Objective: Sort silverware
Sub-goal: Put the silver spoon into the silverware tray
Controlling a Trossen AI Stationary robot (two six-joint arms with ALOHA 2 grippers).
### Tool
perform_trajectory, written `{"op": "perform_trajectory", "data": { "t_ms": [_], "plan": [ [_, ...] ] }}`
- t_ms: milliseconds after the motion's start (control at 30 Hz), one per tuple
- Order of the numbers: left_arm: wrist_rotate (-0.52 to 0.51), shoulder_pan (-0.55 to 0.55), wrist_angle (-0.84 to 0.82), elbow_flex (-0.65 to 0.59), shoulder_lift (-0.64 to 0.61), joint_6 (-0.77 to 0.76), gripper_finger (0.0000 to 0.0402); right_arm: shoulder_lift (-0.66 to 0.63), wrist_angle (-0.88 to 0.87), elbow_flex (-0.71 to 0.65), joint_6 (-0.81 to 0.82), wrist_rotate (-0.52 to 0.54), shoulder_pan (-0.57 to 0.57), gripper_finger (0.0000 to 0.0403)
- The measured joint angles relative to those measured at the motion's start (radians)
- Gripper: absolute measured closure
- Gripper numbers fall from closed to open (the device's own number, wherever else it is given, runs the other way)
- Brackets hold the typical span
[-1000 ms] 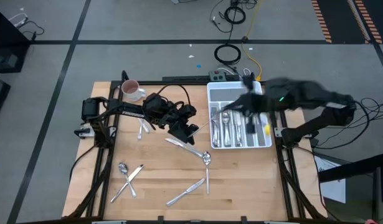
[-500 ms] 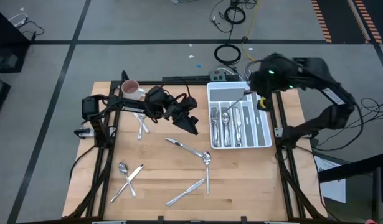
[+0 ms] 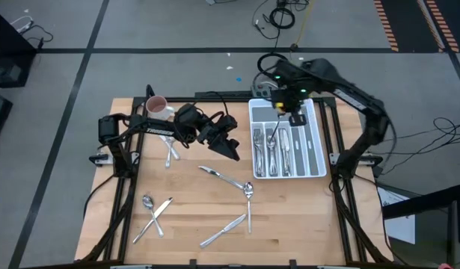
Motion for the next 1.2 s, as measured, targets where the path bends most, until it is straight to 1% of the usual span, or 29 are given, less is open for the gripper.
{"op": "perform_trajectory", "data": {
  "t_ms": [100,200,267,367,467,567,667,800,1000,1200],
  "plan": [
    [-0.009,0.0,0.0,0.0,0.0,0.005,0.0222,0.069,0.002,0.0,-0.046,-0.021,-0.014,0.0403],
    [-0.009,0.0,0.0,0.0,0.0,0.021,0.0222,0.123,-0.001,-0.001,-0.072,-0.093,-0.031,0.0403],
    [-0.009,0.0,0.0,0.0,0.0,0.021,0.0222,0.155,0.003,-0.021,-0.105,-0.111,-0.038,0.0403],
    [-0.009,0.0,0.0,0.0,0.0,0.024,0.0222,0.173,0.001,-0.081,-0.148,-0.117,-0.057,0.0403],
    [-0.009,0.0,0.0,0.0,0.0,0.024,0.0222,0.168,-0.003,-0.175,-0.172,-0.157,-0.09,0.0403],
    [-0.009,0.003,0.0,0.0,0.0,0.044,0.0222,0.169,0.006,-0.265,-0.177,-0.173,-0.108,0.0403],
    [-0.009,0.005,0.0,0.0,0.0,0.052,0.0222,0.167,0.044,-0.321,-0.178,-0.194,-0.109,0.0403],
    [-0.009,0.005,0.0,0.0,0.0,0.053,0.0222,0.167,0.091,-0.341,-0.205,-0.267,-0.108,0.0403],
    [-0.009,0.005,-0.001,0.0,0.0,0.053,0.0222,0.186,0.152,-0.371,-0.258,-0.264,-0.108,0.0403],
    [-0.009,0.005,-0.001,0.0,0.0,0.053,0.0222,0.262,0.176,-0.375,-0.287,-0.272,-0.107,0.0403]
  ]
}}
